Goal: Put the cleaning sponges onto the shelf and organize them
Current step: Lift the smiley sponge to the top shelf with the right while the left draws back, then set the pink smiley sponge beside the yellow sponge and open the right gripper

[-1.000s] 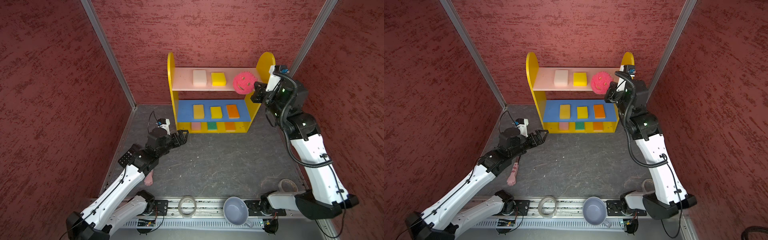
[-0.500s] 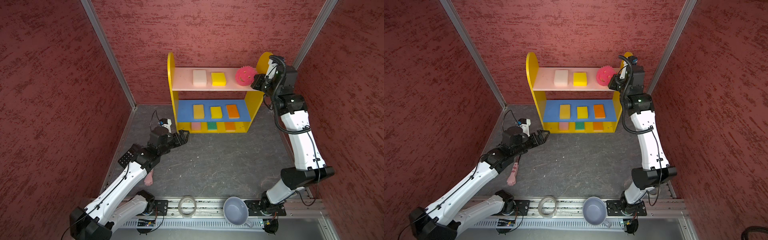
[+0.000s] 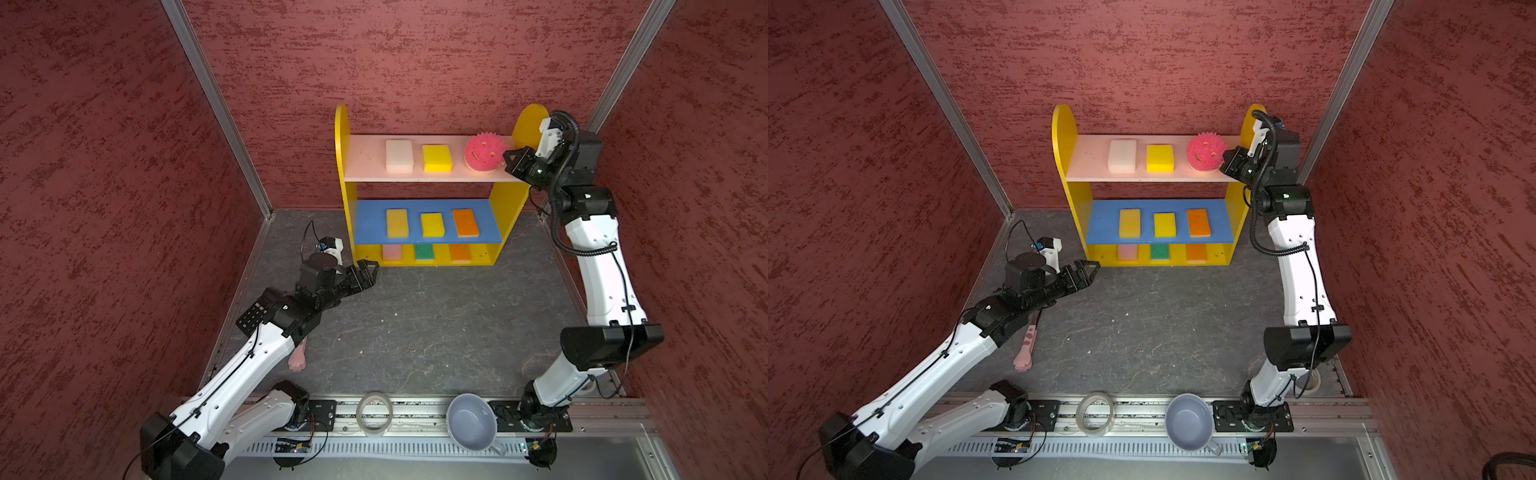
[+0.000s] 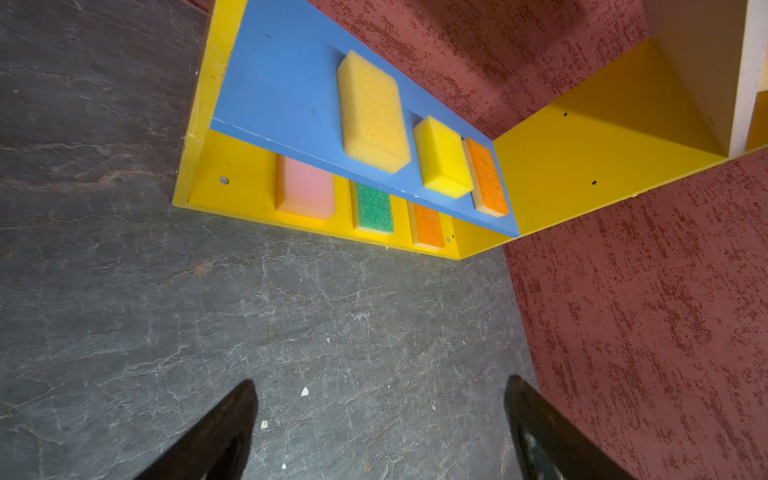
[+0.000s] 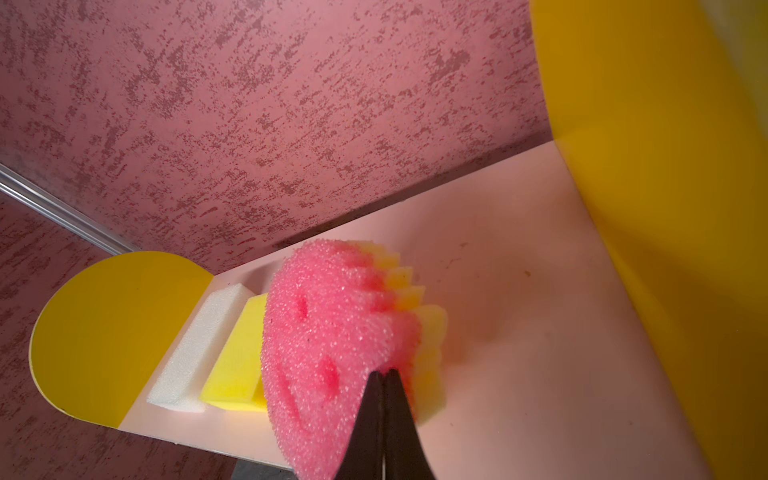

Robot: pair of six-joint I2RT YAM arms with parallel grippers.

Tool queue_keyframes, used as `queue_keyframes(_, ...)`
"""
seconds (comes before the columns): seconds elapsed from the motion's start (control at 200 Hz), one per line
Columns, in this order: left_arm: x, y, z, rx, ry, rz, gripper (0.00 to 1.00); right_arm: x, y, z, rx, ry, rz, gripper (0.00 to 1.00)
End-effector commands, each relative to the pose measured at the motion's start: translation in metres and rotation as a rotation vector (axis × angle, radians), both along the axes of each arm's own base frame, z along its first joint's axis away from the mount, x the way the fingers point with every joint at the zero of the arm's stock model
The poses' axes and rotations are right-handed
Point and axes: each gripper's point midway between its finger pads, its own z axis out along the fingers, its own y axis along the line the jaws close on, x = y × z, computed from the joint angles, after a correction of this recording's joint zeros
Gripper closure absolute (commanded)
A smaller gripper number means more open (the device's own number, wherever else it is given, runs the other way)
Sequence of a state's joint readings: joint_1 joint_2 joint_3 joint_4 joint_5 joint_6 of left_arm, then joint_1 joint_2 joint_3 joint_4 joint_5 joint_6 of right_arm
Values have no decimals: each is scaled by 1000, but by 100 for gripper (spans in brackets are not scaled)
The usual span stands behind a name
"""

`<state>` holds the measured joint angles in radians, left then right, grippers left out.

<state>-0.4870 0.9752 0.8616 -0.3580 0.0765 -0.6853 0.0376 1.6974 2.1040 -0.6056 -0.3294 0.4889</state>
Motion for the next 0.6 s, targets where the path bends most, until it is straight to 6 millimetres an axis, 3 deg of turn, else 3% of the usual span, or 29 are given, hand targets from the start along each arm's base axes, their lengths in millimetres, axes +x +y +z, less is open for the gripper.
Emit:
queue_keyframes(0.0,3,0,-6,-7,12,9,8,3,4,2,26,-10,27,100)
queue_keyframes(0.276,5,-1,-8,-12,20,7,8,4,-7,2,15,-6,-43,98)
queue_keyframes(0.596,6,-3,-11,-15,30,7,7,3,-16,-1,11,-3,-96,86)
